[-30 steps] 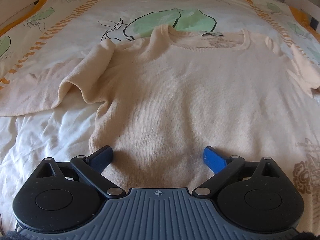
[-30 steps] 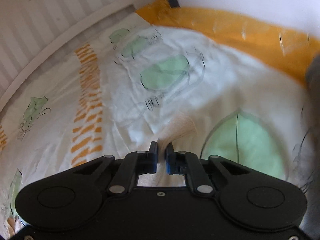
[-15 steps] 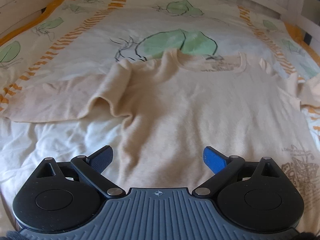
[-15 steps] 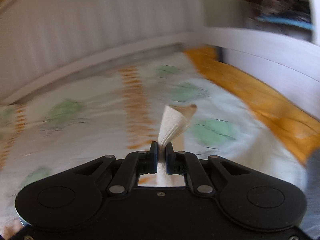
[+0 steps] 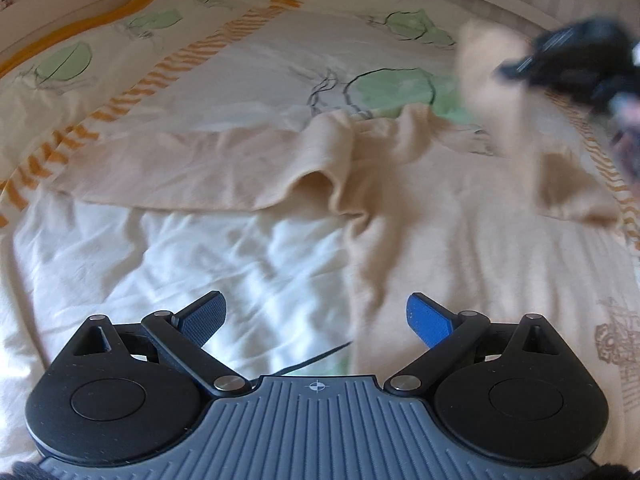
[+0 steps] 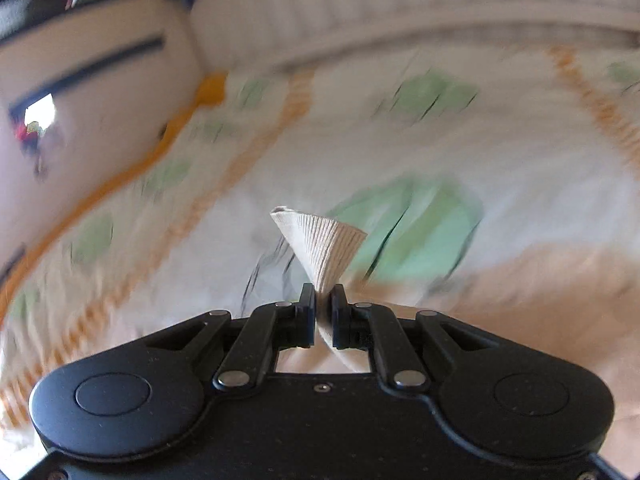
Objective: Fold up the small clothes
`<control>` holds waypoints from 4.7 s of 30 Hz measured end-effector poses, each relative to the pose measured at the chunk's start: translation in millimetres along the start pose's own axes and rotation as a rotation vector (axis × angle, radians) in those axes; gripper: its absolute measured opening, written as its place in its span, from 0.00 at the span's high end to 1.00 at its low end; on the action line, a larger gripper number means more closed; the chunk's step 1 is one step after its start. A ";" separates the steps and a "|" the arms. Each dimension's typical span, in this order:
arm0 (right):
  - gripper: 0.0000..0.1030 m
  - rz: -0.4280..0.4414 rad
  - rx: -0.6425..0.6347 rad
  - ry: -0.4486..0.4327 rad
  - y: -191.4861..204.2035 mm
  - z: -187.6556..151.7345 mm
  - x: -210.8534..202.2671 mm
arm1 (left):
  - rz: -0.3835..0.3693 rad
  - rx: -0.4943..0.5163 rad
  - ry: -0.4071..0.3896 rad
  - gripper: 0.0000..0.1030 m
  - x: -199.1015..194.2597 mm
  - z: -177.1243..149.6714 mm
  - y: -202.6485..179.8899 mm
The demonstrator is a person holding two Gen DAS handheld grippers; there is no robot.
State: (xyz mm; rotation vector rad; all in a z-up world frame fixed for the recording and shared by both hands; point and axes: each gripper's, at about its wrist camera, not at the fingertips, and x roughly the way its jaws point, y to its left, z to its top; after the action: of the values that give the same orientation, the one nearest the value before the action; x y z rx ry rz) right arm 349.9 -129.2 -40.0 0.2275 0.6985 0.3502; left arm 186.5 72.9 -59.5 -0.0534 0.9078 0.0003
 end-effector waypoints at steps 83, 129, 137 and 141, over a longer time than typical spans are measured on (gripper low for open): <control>0.00 -0.263 -0.135 -0.012 -3.3 -185.0 -73.0 | 0.160 -0.379 -0.080 0.02 83.1 61.1 213.5; 0.00 -0.258 -0.133 -0.050 -7.4 -190.7 -67.9 | -0.146 -0.095 -0.488 0.96 -50.9 172.1 3.8; 0.00 -0.255 -0.129 -0.053 -6.9 -189.7 -67.7 | -0.326 0.048 -0.375 0.95 -1.0 163.0 -139.7; 0.00 -0.251 -0.125 -0.054 -7.4 -190.1 -67.5 | -0.298 0.158 -0.288 0.94 38.5 146.1 -195.6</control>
State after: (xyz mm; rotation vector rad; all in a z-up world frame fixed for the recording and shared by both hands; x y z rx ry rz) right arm 177.9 -145.6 -144.3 0.0292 0.6410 0.1459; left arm 329.8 -116.4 9.0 -0.0400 0.6028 -0.3328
